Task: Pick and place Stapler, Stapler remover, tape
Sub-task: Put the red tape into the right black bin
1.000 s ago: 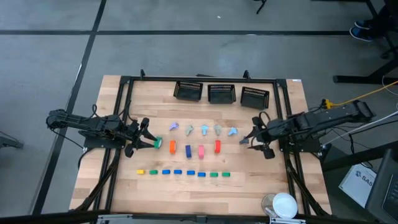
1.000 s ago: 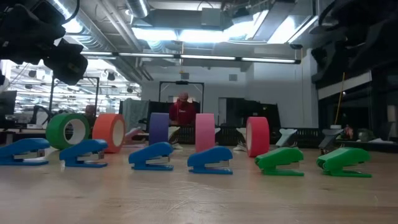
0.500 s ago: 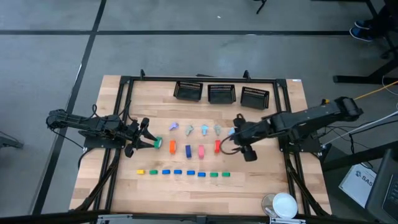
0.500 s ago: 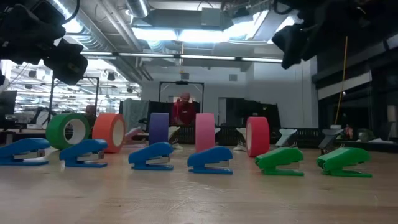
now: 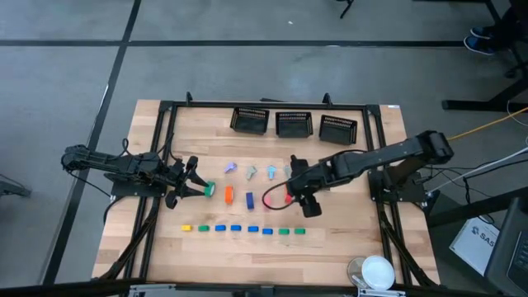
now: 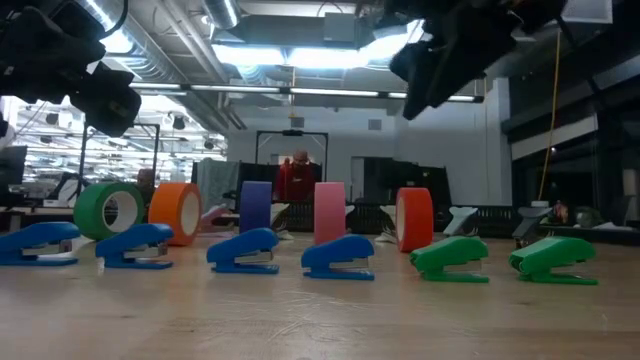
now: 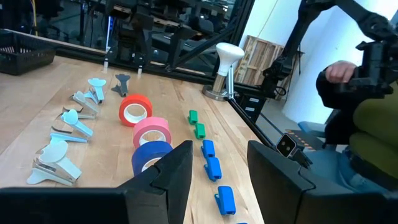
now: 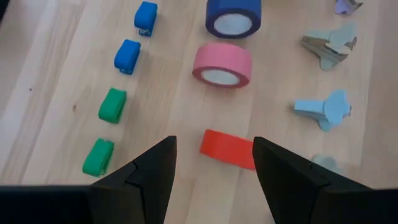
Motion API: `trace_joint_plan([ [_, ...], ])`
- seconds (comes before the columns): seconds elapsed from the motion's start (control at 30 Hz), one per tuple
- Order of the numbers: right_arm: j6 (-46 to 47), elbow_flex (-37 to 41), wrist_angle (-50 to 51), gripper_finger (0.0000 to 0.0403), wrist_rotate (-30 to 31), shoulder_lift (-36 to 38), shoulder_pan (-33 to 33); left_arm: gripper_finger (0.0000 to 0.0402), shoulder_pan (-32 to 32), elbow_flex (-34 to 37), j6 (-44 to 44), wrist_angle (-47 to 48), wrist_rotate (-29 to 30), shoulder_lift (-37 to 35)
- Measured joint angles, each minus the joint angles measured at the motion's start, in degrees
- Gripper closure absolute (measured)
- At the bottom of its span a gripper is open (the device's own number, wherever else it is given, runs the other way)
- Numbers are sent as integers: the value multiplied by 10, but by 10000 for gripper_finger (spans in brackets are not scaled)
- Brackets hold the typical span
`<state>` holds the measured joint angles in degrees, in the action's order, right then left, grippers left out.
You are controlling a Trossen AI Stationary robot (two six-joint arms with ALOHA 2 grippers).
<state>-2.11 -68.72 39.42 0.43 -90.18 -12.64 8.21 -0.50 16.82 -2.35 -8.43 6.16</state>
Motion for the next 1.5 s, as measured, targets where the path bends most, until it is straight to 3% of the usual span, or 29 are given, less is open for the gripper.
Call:
trace_joint_plan([
  [0.23, -120, -52, 94, 185, 2, -23, -11, 251, 0, 0, 0, 0, 0, 0],
  [0.53, -365, -51, 90, 185, 7, -26, -35, 251, 0, 0, 0, 0, 0, 0],
  [0.67, -420, -50, 80, 185, 49, -44, -31, 251, 0, 0, 0, 0, 0, 0],
  [0.9, -534, -50, 36, 185, 45, -87, -13, 251, 0, 0, 0, 0, 0, 0],
  [1.5, -640, -49, 65, 185, 40, -152, 28, 251, 0, 0, 0, 0, 0, 0],
])
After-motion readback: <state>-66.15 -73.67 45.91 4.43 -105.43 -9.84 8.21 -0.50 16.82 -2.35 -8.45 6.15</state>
